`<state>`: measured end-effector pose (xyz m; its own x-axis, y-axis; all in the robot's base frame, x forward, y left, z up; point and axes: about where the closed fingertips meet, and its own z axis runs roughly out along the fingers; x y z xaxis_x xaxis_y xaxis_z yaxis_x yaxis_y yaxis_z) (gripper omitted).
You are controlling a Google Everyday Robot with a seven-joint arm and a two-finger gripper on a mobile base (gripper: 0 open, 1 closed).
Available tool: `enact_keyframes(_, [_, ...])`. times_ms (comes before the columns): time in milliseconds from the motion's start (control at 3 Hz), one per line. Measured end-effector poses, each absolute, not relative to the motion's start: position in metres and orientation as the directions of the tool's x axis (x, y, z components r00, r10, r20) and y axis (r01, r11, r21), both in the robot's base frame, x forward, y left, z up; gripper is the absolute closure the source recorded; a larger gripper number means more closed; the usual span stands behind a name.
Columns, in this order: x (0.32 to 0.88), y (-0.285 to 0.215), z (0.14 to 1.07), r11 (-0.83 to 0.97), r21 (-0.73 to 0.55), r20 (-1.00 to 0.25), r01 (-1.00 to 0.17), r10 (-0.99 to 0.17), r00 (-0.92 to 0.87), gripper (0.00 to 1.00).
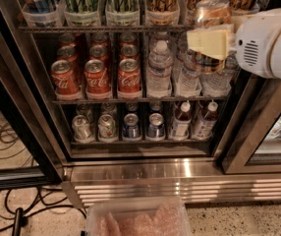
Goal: Pick orange can from top shelf of fridge
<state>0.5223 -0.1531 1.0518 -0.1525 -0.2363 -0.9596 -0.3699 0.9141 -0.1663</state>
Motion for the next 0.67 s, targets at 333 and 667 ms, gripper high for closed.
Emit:
enact_keyframes(333, [0.521,-0.128,1.057,0.873,-0.108,-0.947,-0.476,-0.236,-0.218,1.0])
enact_keyframes(667, [0.521,-0.097,1.066,0.794,-0.042,-0.937,-0.606,-0.242,-0.253,1.0])
